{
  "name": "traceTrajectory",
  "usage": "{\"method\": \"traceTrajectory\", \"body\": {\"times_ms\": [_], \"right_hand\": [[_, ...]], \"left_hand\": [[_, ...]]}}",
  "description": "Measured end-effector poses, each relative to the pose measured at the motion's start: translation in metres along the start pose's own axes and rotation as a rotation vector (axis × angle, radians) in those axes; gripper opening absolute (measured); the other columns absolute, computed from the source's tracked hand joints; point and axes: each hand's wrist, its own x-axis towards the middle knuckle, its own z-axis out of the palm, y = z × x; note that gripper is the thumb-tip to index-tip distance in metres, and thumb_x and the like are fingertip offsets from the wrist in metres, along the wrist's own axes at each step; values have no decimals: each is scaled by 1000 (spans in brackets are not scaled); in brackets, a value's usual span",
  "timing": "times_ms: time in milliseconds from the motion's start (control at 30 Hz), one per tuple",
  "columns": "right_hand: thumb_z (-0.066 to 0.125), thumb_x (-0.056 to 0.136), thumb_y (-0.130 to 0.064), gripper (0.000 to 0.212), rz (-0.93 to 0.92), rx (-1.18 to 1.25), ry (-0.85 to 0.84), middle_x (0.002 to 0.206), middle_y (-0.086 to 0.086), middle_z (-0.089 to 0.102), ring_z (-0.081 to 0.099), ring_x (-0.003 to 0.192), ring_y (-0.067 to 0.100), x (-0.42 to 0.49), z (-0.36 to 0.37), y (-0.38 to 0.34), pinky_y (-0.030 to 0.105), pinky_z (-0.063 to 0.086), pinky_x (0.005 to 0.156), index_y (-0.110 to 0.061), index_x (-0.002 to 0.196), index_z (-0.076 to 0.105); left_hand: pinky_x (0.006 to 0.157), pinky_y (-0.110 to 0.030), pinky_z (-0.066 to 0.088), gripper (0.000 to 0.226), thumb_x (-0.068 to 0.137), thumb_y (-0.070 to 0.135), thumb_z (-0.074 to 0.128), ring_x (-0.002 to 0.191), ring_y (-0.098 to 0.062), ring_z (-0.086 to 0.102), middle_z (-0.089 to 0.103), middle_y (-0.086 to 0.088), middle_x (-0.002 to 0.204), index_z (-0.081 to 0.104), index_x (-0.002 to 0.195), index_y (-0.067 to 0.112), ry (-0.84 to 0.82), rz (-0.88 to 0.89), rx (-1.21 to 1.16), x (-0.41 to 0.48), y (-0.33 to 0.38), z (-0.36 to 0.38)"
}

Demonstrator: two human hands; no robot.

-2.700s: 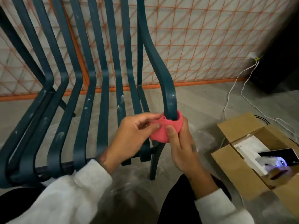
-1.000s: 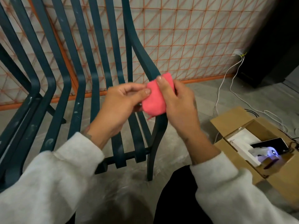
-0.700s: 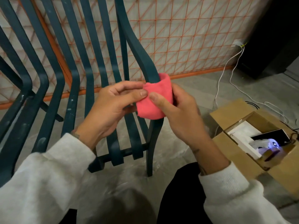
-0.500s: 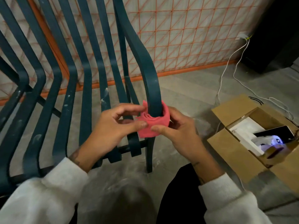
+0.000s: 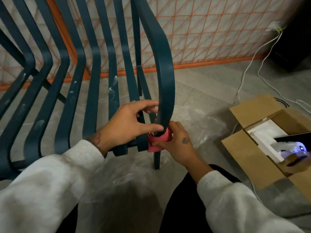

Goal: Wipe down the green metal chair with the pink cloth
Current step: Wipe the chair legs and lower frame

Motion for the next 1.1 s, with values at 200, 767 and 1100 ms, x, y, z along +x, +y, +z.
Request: {"method": "traceTrajectory", "body": {"times_ms": [200, 767, 1100], "right_hand": [[85, 76, -29, 48, 182, 24, -43, 96, -6, 66, 62, 84, 10, -2, 3, 7, 14, 49, 71, -17, 118, 65], [84, 76, -39, 55, 125, 12, -35, 102, -6, 72, 67, 91, 7, -1, 5, 16, 16, 54, 78, -21, 125, 66], [85, 74, -37, 46, 148, -102, -72, 94, -2, 71, 66, 85, 15, 2, 6, 11, 22, 54, 76, -14, 112, 70]], "left_hand": [[95, -33, 48, 34, 64, 56, 73, 101, -3, 56, 61, 28, 97, 64, 96, 48, -27, 25, 24, 2, -3, 7], [77, -31, 51, 22, 69, 41, 82, 81, -4, 61, 65, 16, 83, 71, 88, 38, -17, -8, -60, 6, -9, 10], [79, -48, 57, 42, 68, 46, 83, 74, -14, 66, 69, 7, 78, 74, 104, 26, -2, -57, -87, 4, -11, 12]]}}
